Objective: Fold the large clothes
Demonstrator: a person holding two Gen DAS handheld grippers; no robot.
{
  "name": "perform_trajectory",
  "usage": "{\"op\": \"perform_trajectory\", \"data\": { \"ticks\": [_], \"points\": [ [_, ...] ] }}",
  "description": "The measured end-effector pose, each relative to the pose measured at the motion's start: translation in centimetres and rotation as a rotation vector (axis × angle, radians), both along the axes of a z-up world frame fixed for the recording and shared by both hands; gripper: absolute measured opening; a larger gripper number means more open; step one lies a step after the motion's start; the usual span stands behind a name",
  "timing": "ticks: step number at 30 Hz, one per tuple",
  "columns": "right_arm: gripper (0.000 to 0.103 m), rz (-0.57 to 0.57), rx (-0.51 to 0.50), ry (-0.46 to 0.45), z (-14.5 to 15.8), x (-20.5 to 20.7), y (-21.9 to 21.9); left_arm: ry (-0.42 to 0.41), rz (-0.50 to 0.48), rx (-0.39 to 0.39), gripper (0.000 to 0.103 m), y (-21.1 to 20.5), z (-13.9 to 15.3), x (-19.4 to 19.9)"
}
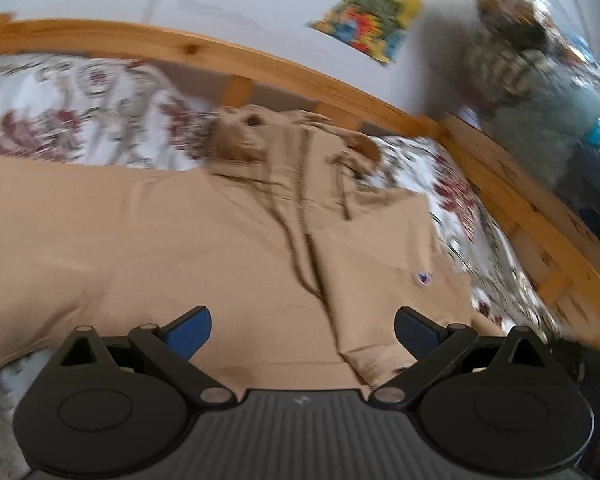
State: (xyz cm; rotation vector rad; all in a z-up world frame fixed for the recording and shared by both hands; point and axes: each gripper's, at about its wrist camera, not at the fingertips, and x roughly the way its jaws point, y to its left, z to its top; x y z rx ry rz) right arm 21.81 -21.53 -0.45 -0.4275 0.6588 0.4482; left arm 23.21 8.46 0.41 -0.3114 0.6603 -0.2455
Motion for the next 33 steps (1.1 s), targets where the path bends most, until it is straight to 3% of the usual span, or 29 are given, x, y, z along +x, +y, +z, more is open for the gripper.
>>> {"op": "perform_trajectory", "data": {
  "ticks": [4, 5, 8, 11, 13, 15, 23, 26, 28, 31, 33],
  "points": [
    [0.051, -0.245, 0.223, 0.100, 0.8, 6.1, -6.4, -0.049, -0.153, 0.117, 0.101, -4.6, -0.6, 0.5],
    [0.051, -0.281, 0.258, 0.117, 0.7, 7.1, -7.8, -0.058, -0.196, 0.158, 0.101, -5.9, -0.8, 0.5],
    [0.051, -0.320, 0.314, 0.157, 0.9, 11.1, -9.4, -0.070, -0.287, 0.258, 0.101, -9.5, -1.7, 0.7],
    [0.044, -0.337, 0.335, 0.203, 0.4, 14.4, -9.8, -0.069, -0.319, 0.246, 0.101, -11.0, -2.3, 0.8],
    [0.011, -0.334, 0.330, 0.240, 0.1, 15.7, -9.7, -0.060, -0.317, 0.203, 0.101, -11.0, -2.3, 1.1],
    [0.000, -0.318, 0.332, 0.255, -0.1, 16.5, -9.8, -0.070, -0.320, 0.178, 0.101, -10.9, -2.0, 1.3],
    [0.000, -0.101, 0.542, 0.361, 5.1, 16.5, -6.5, -0.112, -0.390, 0.078, 0.101, -11.8, -1.0, 2.0],
    [0.000, -0.056, 0.408, 0.304, 7.0, 16.7, -4.3, -0.096, -0.386, 0.053, 0.101, -12.3, -1.3, 2.2],
    [0.029, -0.097, 0.290, 0.270, 6.6, 17.4, -4.2, -0.074, -0.372, 0.082, 0.102, -12.4, -1.9, 2.3],
    [0.043, -0.144, 0.112, 0.254, 4.0, 18.7, -5.0, -0.047, -0.365, 0.116, 0.102, -12.2, -2.7, 2.5],
    [0.043, -0.209, 0.063, 0.268, 2.1, 19.4, -6.0, -0.032, -0.352, 0.125, 0.102, -11.9, -3.2, 2.7]
  ]
}}
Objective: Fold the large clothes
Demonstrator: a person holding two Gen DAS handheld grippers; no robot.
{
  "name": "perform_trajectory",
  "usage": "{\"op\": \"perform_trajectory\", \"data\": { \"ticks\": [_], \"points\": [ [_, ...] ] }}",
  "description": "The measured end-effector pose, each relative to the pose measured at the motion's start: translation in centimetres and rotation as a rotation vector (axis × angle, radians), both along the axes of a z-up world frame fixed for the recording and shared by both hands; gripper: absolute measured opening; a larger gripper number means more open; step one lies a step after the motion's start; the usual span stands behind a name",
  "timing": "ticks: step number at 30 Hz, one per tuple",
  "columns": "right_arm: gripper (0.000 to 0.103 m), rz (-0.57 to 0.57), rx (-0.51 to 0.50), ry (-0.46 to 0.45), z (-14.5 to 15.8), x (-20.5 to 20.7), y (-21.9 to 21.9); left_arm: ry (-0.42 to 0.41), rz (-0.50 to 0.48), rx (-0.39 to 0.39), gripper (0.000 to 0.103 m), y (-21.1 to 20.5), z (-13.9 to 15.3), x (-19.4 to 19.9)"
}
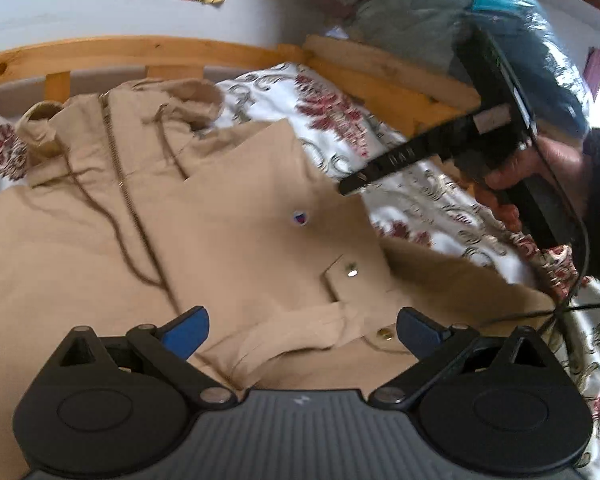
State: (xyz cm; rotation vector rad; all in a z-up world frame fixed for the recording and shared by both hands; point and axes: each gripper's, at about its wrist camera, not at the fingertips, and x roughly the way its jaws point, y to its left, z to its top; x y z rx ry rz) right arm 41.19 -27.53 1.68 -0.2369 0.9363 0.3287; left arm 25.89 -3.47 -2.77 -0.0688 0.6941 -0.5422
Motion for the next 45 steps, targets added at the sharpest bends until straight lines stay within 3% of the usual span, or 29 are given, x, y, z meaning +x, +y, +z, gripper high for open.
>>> {"op": "perform_trajectory", "data": {
  "ticks": [2, 3, 4, 6, 11, 14, 18, 24, 33, 35, 36, 38, 39, 41, 43, 45],
  "points": [
    [0.043, -0.055, 0.014, 0.048, -1.6, 0.5, -1.2, 0.009, 0.009, 0.001, 0.102, 0.1, -0.1, 0.2],
    [0.034, -0.075, 0.048, 0.080, -2.3, 0.6, -1.7, 0.009, 0.012, -0.002, 0.102, 0.2, -0.1, 0.3],
    [0.008, -0.081, 0.104, 0.113, -2.7, 0.6, -2.2, 0.007, 0.011, -0.006, 0.102, 0.2, 0.0, 0.3],
    [0.000, -0.079, 0.138, 0.106, -2.2, 0.1, -2.1, -0.002, 0.005, -0.012, 0.102, 0.0, 0.3, 0.2],
    [0.000, 0.090, 0.188, 0.085, 2.5, -1.9, 1.4, -0.034, -0.023, -0.045, 0.102, -0.3, 1.6, -0.7],
    [0.000, 0.206, 0.277, 0.121, 5.5, -2.6, 4.5, -0.046, -0.030, -0.104, 0.102, -0.1, 2.7, -1.1],
    [0.000, 0.350, 0.322, 0.164, 7.5, -3.0, 9.8, -0.040, 0.007, -0.179, 0.102, 1.1, 4.0, -1.4],
    [0.000, 0.487, 0.311, 0.205, 7.8, -3.3, 16.0, 0.022, 0.106, -0.265, 0.102, 5.3, 4.2, -1.4],
    [0.000, 0.563, 0.410, 0.319, 6.1, -4.5, 20.7, 0.058, 0.240, -0.411, 0.100, 12.6, 3.2, -3.0],
    [0.000, 0.577, 0.425, 0.328, 5.8, -4.9, 21.3, 0.075, 0.257, -0.411, 0.088, 13.5, 2.9, -2.9],
    [0.000, 0.579, 0.427, 0.326, 5.7, -5.0, 21.6, 0.093, 0.259, -0.415, 0.076, 13.8, 2.6, -2.8],
    [0.000, 0.571, 0.439, 0.318, 5.3, -5.3, 22.1, 0.126, 0.290, -0.407, 0.043, 14.3, 2.2, -2.4],
    [0.001, 0.569, 0.448, 0.305, 5.1, -5.5, 22.1, 0.143, 0.315, -0.381, 0.009, 14.4, 1.9, -2.3],
    [0.014, 0.544, 0.459, 0.252, 5.0, -5.8, 21.5, 0.165, 0.388, -0.321, 0.008, 15.1, 1.5, -2.2],
    [0.044, 0.498, 0.467, 0.160, 5.0, -6.3, 19.5, 0.155, 0.441, -0.253, 0.007, 16.0, 1.4, -2.2],
    [0.058, 0.419, 0.429, 0.055, 4.9, -6.8, 16.1, 0.152, 0.462, -0.190, 0.007, 16.7, 1.6, -1.8]
  ]
}}
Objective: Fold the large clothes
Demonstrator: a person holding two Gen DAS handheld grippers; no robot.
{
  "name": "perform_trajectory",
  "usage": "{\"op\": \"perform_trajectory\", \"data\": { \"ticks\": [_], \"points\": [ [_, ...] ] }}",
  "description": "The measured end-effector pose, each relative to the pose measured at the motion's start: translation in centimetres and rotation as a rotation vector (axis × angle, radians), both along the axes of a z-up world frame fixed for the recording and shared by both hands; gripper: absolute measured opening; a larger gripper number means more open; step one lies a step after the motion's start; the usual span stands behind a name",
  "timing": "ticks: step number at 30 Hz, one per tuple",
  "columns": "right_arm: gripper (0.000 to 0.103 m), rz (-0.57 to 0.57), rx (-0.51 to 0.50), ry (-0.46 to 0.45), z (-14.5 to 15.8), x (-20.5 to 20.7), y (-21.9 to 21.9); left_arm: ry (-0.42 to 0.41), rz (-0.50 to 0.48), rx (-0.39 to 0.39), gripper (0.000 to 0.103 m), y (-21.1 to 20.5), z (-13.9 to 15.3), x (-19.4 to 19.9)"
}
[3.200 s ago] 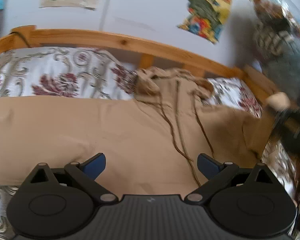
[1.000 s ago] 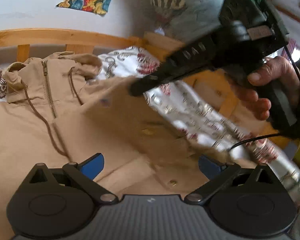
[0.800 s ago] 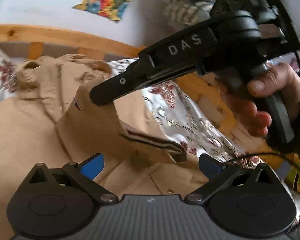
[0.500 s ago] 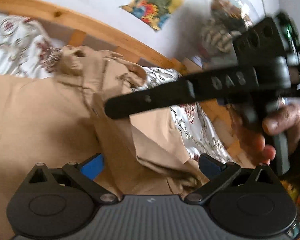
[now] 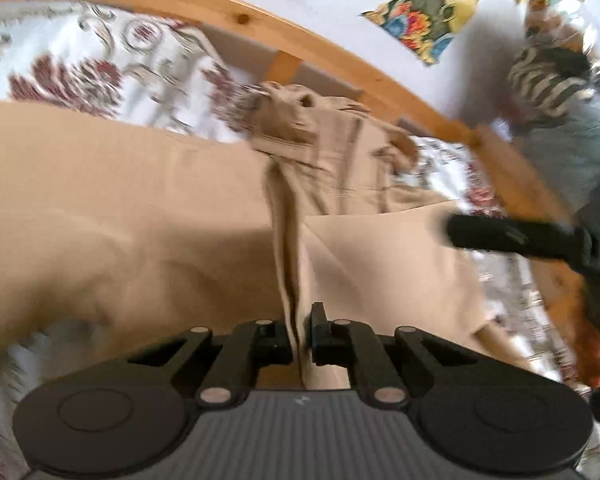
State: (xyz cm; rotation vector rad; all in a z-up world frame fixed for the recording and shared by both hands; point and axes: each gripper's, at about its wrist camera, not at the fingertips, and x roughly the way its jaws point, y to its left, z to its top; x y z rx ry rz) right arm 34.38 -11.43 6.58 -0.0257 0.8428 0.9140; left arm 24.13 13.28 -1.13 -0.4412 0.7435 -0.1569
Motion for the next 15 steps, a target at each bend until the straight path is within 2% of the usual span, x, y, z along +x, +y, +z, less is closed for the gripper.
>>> {"op": "perform_trajectory", "data": {
  "ticks": [2, 5, 6, 7, 10, 13, 14, 15],
  "points": [
    [0.063, -0.135, -0.067, -0.085, -0.7, 0.1, -3.8, 0.002, 0.006, 0.053, 0.007, 0.9, 0.1, 0.4],
    [0.068, -0.363, -0.256, -0.229, -2.9, 1.6, -9.3, 0.011, 0.011, 0.115, 0.007, 1.2, -0.3, 1.4],
    [0.068, -0.428, -0.297, -0.245, -3.7, 2.4, -10.9, 0.020, 0.012, 0.132, 0.007, 1.1, -0.6, 1.6],
    [0.069, -0.484, -0.312, -0.236, -4.6, 3.5, -12.5, 0.027, 0.014, 0.149, 0.007, 1.0, -0.9, 1.8],
    [0.070, -0.596, -0.271, -0.117, -7.3, 6.5, -16.6, 0.049, 0.056, 0.181, 0.007, 1.1, -1.8, 2.1],
    [0.071, -0.658, -0.154, -0.018, -9.4, 8.1, -19.3, 0.051, 0.087, 0.196, 0.007, 1.5, -2.5, 2.4],
    [0.068, -0.666, -0.105, 0.012, -10.1, 8.5, -19.9, 0.051, 0.086, 0.190, 0.007, 1.6, -2.6, 2.6],
    [0.059, -0.672, -0.081, 0.025, -10.5, 8.7, -20.1, 0.053, 0.082, 0.182, 0.007, 1.6, -2.7, 2.8]
  ]
}}
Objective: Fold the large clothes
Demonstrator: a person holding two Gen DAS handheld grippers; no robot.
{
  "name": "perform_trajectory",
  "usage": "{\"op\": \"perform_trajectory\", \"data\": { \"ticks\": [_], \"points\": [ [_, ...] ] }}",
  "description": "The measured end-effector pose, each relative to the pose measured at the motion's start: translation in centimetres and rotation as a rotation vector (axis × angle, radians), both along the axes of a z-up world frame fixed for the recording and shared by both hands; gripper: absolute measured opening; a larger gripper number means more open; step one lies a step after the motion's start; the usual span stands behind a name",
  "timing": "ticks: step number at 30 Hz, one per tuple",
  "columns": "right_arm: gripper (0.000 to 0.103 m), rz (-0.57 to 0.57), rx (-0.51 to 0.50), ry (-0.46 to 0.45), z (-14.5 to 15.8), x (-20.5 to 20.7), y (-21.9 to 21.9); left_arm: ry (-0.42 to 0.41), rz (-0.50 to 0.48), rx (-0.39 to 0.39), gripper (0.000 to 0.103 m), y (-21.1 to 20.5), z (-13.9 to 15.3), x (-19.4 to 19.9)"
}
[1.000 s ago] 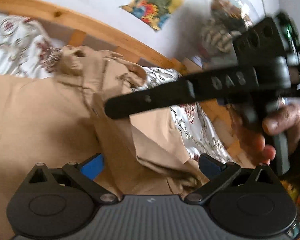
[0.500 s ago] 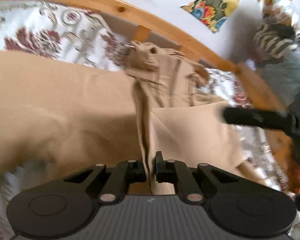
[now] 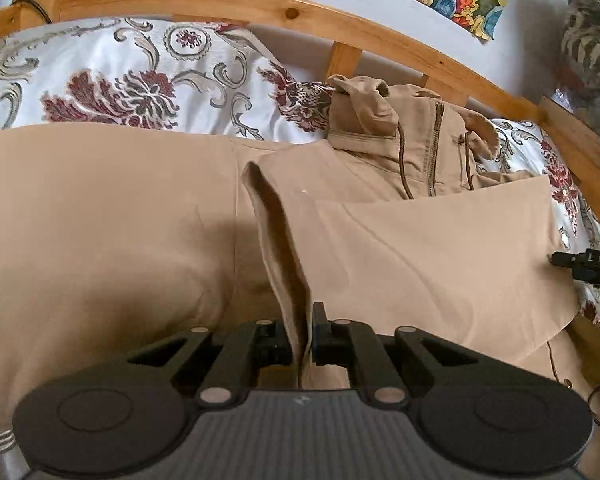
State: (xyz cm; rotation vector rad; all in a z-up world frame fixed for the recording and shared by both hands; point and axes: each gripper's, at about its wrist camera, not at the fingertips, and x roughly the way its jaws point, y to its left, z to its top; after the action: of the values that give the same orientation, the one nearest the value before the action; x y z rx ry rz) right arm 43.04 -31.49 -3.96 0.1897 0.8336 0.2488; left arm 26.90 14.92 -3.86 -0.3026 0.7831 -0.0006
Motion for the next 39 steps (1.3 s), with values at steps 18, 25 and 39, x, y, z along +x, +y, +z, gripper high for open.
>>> {"op": "perform_trajectory", "data": {
  "ticks": [18, 25, 39],
  "points": [
    [0.029, 0.023, -0.322, -0.269, 3.3, 1.1, 0.8, 0.095, -0.062, -0.077, 0.013, -3.1, -3.1, 2.7],
    [0.031, 0.088, -0.525, -0.182, -0.7, 8.4, 6.1, 0.119, -0.056, 0.022, 0.016, -3.7, -3.7, 2.8],
    [0.046, 0.115, -0.529, -0.108, -1.6, -4.7, 3.0, -0.002, 0.169, 0.035, 0.088, 0.1, 0.6, -6.1]
  ]
}}
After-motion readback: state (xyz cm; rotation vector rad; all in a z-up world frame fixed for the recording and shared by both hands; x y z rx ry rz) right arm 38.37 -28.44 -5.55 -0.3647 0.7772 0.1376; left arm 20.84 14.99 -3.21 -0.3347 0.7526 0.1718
